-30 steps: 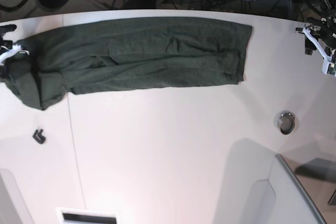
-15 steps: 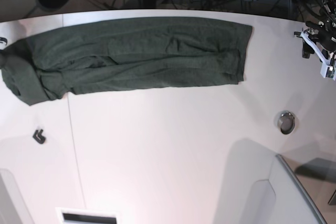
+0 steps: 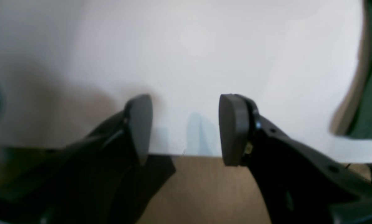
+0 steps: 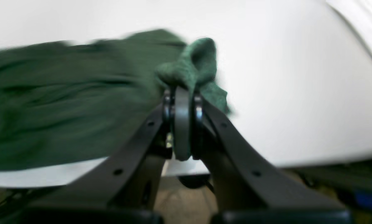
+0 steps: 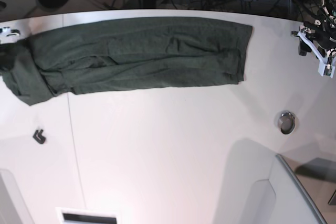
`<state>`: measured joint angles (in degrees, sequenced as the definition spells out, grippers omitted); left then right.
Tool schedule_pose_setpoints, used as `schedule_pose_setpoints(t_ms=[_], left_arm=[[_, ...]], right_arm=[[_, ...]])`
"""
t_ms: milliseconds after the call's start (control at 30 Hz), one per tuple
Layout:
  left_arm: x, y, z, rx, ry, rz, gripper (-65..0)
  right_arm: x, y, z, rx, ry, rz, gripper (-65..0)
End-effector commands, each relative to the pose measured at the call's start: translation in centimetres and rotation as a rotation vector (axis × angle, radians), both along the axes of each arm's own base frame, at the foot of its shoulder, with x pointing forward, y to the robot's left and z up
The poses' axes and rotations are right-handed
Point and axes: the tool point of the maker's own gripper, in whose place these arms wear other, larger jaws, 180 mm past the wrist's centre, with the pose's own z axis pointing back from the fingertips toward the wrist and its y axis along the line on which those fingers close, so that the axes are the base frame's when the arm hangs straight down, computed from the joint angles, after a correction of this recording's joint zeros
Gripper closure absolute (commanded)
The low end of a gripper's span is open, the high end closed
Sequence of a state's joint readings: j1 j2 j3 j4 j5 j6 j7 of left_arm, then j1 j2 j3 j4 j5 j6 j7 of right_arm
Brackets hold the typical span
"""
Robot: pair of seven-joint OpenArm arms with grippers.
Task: Layout the t-shirt on the table in an organized manner, then fold the t-shirt properly
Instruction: 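Move the right gripper over the strip end and grasp it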
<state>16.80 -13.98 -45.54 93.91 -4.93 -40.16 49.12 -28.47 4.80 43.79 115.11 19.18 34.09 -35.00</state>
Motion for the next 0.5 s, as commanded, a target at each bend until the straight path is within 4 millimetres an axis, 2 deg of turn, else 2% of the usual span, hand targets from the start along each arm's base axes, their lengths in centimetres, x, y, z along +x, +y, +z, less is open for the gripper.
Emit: schedule_pose_setpoints(t_ms=[0, 167, 467], left_arm=[[0.5, 0.8, 1.2, 0.033, -0.021, -0.008, -32.7], [0.2, 1.0, 1.1, 0.031, -0.018, 0.001, -32.7], [0.2, 0.9, 0.8, 0.027, -0.012, -0.001, -32.7]], right_arm=[[0.8, 0.7, 0.7, -0.011, -0.028, 0.046, 0.0], [2.2, 5.8, -0.7, 0.058, -0.009, 0.196, 0.0], [3.4, 16.8, -3.0, 0.223, 0.026, 0.475, 0.0]])
